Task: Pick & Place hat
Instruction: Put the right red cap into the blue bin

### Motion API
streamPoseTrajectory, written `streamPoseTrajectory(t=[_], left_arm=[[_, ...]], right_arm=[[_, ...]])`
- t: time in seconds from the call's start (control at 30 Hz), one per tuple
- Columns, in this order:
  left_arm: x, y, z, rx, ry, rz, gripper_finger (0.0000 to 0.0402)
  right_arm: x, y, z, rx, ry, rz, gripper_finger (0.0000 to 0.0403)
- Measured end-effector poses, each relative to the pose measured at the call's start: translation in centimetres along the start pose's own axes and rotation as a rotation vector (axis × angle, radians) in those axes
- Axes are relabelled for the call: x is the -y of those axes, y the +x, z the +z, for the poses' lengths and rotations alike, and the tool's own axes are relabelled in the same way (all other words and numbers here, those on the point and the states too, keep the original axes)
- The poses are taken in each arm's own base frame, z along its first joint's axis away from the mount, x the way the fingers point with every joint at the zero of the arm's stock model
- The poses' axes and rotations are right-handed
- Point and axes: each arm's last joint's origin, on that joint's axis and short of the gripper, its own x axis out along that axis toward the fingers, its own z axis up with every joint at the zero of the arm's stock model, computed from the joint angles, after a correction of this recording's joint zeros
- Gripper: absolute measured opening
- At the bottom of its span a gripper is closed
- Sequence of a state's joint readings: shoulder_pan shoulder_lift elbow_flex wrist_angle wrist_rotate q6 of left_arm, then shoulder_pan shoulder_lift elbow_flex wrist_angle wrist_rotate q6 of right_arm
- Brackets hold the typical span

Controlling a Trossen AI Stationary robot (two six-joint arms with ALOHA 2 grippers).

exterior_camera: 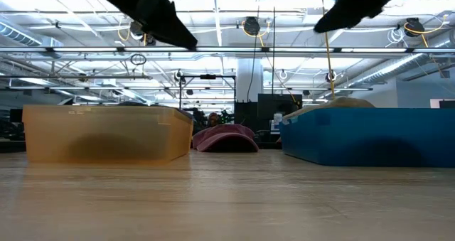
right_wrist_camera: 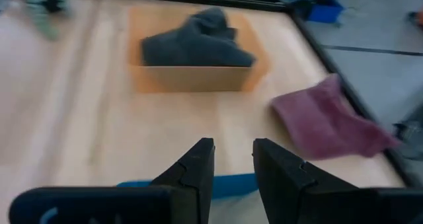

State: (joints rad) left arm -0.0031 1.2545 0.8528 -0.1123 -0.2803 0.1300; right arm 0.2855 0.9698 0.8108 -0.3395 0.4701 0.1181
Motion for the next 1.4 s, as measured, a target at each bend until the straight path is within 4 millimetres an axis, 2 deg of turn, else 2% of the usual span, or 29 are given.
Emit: streamPoseTrajectory(t=[0.17,0.3,0.5,0.63,0.77,1.03,1.23,1.4], left_arm=[[-4.3,1.2,-0.6,0.028,-0.121,-0.091,0.0214],[-6.7,2.0,-1.6,0.005,-0.199,-0.112,0.0214],[-7.6,3.8,-2.4,-0.008,-0.208,-0.101,0.0214],[-8.2,4.5,-2.4,0.037,-0.155,-0.097,0.0214],[-10.1,4.5,-2.5,0.086,-0.176,-0.050,0.0214],[-13.1,3.8,-1.7,0.274,-0.182,-0.055,0.0214],[-13.0,3.5,-1.4,0.350,-0.147,-0.222,0.0214],[-13.1,3.4,-1.3,0.377,-0.121,-0.237,0.0214]], right_arm=[[2.1,2.1,0.2,-0.030,-0.011,-0.057,0.0093],[3.8,2.8,0.3,-0.036,0.008,-0.092,0.0093],[6.2,3.2,1.3,0.052,-0.062,-0.193,0.0093],[8.9,3.4,1.5,0.066,-0.126,-0.290,0.0093],[12.1,3.3,1.4,0.086,-0.125,-0.341,0.0093],[18.3,3.5,-0.9,0.038,-0.017,-0.343,0.0093],[20.9,4.1,-3.1,-0.046,0.061,-0.317,0.0095],[22.0,5.1,-5.6,-0.195,0.135,-0.279,0.0113]])
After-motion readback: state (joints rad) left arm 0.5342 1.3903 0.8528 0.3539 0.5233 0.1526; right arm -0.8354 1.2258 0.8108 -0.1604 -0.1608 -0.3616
